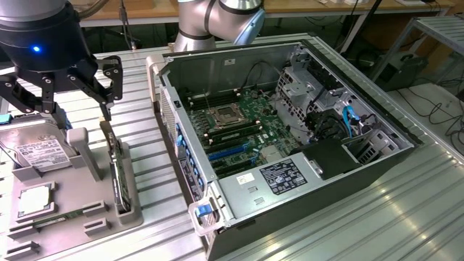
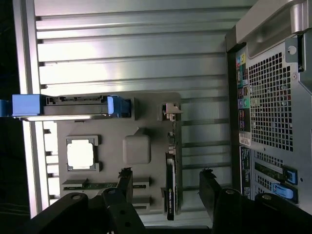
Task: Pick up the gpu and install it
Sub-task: 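Pick up the gpu and move the gpu toward the slot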
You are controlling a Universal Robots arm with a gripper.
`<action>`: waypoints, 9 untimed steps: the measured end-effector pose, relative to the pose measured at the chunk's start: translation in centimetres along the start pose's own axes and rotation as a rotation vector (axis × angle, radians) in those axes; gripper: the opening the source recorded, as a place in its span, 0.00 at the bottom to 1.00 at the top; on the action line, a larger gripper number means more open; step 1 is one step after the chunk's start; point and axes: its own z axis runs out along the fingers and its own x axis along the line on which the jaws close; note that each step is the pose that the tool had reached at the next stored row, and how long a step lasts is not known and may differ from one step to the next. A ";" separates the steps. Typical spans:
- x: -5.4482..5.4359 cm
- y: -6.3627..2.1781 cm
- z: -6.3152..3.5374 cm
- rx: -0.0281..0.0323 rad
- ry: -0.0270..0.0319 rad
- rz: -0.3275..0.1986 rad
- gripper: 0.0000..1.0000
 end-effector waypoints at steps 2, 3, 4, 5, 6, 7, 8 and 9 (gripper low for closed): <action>0.0 0.00 0.00 0.0000 0.0000 0.000 0.66; 0.0 0.00 0.00 0.0000 0.0000 0.000 0.66; 0.0 0.00 0.01 0.0000 0.0000 0.000 0.66; 0.0 -0.03 0.05 -0.0002 -0.0002 0.000 0.66; 0.0 -0.11 0.08 -0.0002 -0.0001 0.000 0.66; 0.0 -0.18 0.14 -0.0003 -0.0001 0.000 0.66; 0.0 -0.24 0.21 -0.0003 -0.0001 0.000 0.66; 0.0 -0.30 0.33 -0.0003 0.0000 0.000 0.66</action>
